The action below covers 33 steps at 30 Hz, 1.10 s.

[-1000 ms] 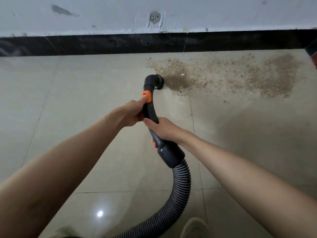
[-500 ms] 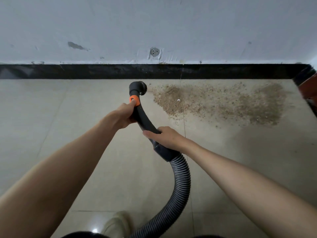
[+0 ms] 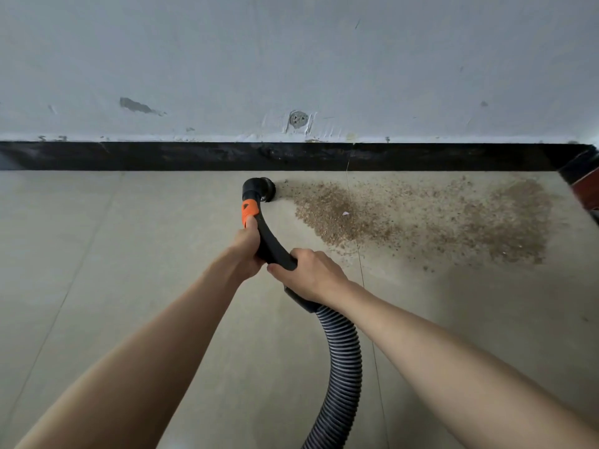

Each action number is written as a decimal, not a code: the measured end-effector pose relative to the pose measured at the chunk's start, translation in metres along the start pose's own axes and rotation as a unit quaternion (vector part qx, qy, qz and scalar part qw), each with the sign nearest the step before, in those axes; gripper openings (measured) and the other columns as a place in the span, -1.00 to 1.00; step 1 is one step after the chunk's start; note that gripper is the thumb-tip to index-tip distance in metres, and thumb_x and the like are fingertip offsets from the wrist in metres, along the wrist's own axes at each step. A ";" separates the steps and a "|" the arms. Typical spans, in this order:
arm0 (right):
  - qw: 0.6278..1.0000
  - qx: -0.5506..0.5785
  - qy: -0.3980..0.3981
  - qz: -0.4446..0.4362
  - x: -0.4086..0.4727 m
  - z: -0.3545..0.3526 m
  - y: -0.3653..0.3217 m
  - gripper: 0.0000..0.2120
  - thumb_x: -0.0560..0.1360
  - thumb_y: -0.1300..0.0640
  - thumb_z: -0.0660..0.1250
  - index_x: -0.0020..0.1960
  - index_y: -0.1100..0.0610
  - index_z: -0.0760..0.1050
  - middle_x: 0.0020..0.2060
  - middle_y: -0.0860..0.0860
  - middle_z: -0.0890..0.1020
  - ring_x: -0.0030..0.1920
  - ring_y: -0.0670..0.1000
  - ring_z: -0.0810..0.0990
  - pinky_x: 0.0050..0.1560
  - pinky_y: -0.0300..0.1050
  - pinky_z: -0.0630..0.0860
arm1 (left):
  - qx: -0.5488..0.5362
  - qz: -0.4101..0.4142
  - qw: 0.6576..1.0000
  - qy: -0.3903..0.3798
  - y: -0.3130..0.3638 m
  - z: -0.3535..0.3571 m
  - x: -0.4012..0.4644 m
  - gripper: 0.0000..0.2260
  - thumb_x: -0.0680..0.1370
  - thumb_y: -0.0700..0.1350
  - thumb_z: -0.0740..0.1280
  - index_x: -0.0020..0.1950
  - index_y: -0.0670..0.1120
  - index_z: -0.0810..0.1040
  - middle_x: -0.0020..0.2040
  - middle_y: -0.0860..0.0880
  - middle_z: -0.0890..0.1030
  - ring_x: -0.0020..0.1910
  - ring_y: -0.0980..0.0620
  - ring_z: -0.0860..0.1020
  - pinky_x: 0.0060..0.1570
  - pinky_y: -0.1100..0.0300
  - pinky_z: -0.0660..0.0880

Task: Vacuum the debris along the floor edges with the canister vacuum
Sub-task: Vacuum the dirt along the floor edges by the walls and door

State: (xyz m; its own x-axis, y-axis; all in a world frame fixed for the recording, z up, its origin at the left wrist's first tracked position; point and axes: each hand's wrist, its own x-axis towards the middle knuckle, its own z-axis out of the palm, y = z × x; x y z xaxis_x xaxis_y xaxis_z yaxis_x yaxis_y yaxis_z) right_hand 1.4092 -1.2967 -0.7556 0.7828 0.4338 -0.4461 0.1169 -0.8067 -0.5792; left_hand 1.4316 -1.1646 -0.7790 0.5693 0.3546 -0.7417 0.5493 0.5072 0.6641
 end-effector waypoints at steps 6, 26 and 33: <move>0.999 -0.042 0.003 0.002 0.013 -0.019 0.003 -0.64 0.51 -0.26 0.23 -0.09 0.06 0.42 -0.11 0.05 0.63 -0.10 0.13 0.60 -0.18 -0.07 0.43 | -0.030 -0.038 0.998 -0.037 0.009 0.014 0.012 -0.49 0.62 0.21 0.09 0.29 -0.21 0.31 0.00 -0.14 0.48 -0.02 -0.07 0.48 0.03 0.10 0.36; 0.988 -0.122 -0.060 -0.078 0.057 -0.031 -0.010 -0.57 0.54 -0.24 0.20 0.12 0.10 0.49 -0.06 0.07 0.55 -0.10 0.14 0.50 -0.18 -0.06 0.35 | -0.026 -0.010 0.989 0.143 0.024 0.012 0.032 -0.35 0.56 0.32 0.04 0.45 -0.12 0.30 0.35 -0.12 0.45 0.31 -0.15 0.43 0.26 0.05 0.37; 0.990 -0.112 -0.048 -0.073 0.065 -0.033 0.007 -0.63 0.54 -0.24 0.20 0.02 0.08 0.44 -0.12 0.04 0.50 -0.09 0.13 0.49 -0.15 -0.06 0.32 | -0.009 0.001 0.993 0.121 0.020 0.023 0.044 -0.44 0.61 0.20 0.07 0.42 -0.19 0.29 0.29 -0.17 0.49 0.25 -0.13 0.50 0.06 0.09 0.44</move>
State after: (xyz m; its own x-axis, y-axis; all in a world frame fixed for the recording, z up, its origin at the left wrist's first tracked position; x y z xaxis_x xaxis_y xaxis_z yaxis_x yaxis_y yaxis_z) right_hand 1.4812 -1.2874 -0.7659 0.6865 0.5805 -0.4379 0.3664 -0.7963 -0.4813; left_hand 1.4820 -1.1570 -0.7958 0.4055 0.5323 -0.7431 0.5369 0.5193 0.6649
